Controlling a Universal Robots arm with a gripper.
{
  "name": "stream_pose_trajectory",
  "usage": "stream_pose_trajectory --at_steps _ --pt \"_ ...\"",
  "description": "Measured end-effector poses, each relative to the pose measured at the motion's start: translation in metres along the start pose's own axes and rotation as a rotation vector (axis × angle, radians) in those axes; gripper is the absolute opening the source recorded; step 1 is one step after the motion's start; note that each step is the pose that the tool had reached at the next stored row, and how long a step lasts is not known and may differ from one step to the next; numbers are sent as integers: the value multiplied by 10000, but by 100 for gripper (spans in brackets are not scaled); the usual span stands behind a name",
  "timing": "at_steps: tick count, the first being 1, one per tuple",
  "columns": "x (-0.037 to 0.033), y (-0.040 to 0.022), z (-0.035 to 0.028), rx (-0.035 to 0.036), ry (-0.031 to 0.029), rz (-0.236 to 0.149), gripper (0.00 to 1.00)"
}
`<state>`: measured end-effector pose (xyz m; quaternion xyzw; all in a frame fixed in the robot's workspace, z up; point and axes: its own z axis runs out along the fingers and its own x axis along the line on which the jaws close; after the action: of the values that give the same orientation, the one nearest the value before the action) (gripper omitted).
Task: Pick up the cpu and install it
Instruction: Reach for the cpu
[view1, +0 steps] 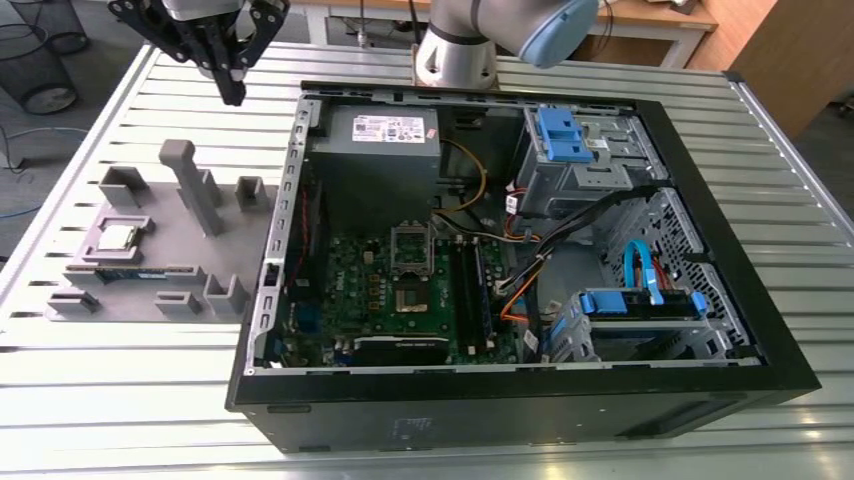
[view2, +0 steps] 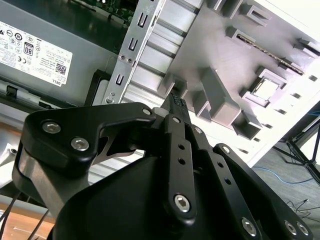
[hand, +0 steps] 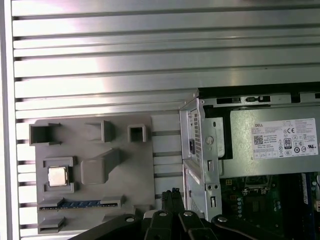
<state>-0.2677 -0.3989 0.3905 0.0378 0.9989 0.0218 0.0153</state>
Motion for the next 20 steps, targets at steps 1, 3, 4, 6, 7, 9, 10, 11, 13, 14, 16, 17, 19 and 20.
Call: stream_pose_trajectory --at_steps 1,3,4,6,7,9,10,11,13,14,16,17,19,20 --pt "9 -1 0 1 0 0 11" --pt "28 -2 1 0 -1 0 11" --pt "37 -3 2 0 -1 -1 11" --pt "57 -4 4 0 -1 0 11" --pt "67 -5 4 0 -2 -1 11" --pt "88 -7 6 0 -3 -1 11" --pt "99 -8 6 0 -3 -1 11" --pt "109 -9 7 0 -3 -1 11" --pt "131 -10 8 -1 -5 -2 11" --pt "142 -11 8 0 -5 -1 11" --pt "163 -13 10 0 -6 -1 11" --pt "174 -14 10 0 -7 0 11" --pt "197 -16 12 0 -8 -1 11" --pt "209 -17 13 0 -7 -1 11"
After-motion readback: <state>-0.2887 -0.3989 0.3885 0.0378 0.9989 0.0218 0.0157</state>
